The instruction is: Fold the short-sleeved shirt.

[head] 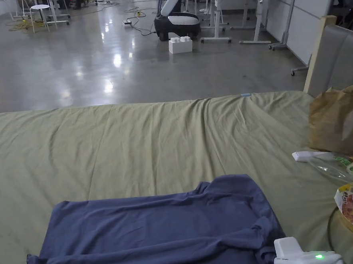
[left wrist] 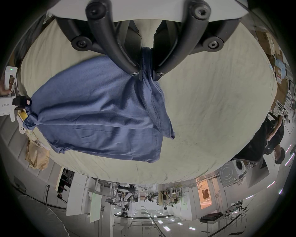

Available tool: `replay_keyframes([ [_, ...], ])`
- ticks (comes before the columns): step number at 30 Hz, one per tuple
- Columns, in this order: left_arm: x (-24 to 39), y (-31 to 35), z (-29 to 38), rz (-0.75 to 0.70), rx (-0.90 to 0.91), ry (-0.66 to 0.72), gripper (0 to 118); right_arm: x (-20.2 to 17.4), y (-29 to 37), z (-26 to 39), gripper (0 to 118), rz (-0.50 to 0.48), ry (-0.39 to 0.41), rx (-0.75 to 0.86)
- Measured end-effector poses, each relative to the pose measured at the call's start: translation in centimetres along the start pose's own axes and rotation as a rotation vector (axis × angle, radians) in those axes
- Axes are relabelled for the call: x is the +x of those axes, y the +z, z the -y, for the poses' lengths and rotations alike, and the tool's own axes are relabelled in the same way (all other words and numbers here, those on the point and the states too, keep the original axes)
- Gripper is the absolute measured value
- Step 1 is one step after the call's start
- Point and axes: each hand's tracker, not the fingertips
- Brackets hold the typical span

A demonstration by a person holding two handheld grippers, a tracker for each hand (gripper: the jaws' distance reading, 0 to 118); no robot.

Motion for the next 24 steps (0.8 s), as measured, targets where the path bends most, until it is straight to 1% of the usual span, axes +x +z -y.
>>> replay_keyframes([
  [3,-0.3,0.9,-0.4,0.011,0.018,0.010,11,-0.6,1.4,-0.3,11,0.029,0.048,0.027],
  [4,-0.4,1.3,-0.6,0.015,0.034,0.012,11,-0.6,2.1,-0.5,10,0.035,0.042,0.039],
  [8,-0.7,3.6,-1.8,0.034,0.082,0.011,11,-0.5,5.3,-1.4,10,0.031,-0.039,0.095],
  [13,-1.3,6.6,-2.6,0.056,0.126,0.024,11,-0.6,8.8,-1.4,10,0.034,-0.043,0.113],
  [16,-1.8,8.1,-1.9,0.075,0.129,0.035,11,-0.4,10.1,-0.2,10,0.031,-0.060,0.102],
  [18,-2.1,9.0,-0.8,0.086,0.114,0.045,11,-0.1,10.9,1.3,10,0.017,-0.096,0.088],
  [24,-1.9,9.6,4.2,0.094,0.032,0.035,11,-0.8,11.0,7.2,10,0.025,-0.108,0.005],
])
